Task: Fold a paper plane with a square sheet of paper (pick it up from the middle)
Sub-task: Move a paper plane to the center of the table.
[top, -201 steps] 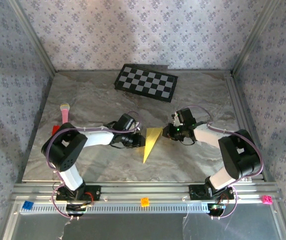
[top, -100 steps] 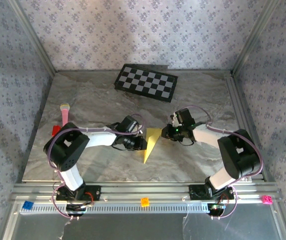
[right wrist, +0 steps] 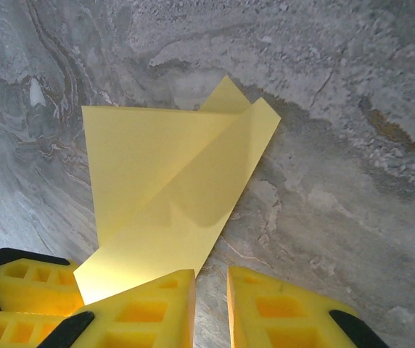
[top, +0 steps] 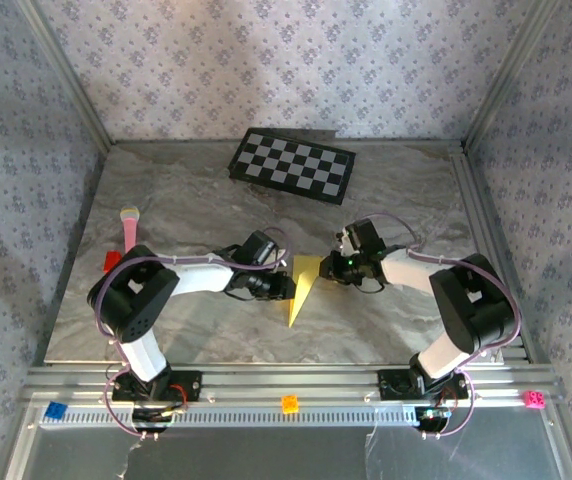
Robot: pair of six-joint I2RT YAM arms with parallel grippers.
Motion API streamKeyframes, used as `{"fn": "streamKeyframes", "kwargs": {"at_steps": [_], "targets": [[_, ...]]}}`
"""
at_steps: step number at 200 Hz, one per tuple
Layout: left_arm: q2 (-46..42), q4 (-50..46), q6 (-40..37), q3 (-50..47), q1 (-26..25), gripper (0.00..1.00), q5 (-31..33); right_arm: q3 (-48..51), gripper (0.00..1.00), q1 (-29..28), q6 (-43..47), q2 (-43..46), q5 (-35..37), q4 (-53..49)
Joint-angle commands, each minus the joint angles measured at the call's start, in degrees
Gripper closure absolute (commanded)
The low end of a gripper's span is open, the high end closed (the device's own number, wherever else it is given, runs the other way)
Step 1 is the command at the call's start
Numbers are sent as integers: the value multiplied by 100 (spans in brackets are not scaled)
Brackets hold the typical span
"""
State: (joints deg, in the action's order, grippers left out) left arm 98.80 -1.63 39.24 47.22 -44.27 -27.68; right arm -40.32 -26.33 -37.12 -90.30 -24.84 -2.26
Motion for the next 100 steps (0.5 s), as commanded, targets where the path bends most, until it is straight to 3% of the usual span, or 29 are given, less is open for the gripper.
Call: {"fn": "streamKeyframes", "kwargs": {"at_steps": [1,100], "targets": [[86,208,86,85,-39,78,-82,56,80,-59,-97,-130,-47,86],[349,392,176,148,-38,79,-261,82,79,-76,-76,-170,-11,77]]}}
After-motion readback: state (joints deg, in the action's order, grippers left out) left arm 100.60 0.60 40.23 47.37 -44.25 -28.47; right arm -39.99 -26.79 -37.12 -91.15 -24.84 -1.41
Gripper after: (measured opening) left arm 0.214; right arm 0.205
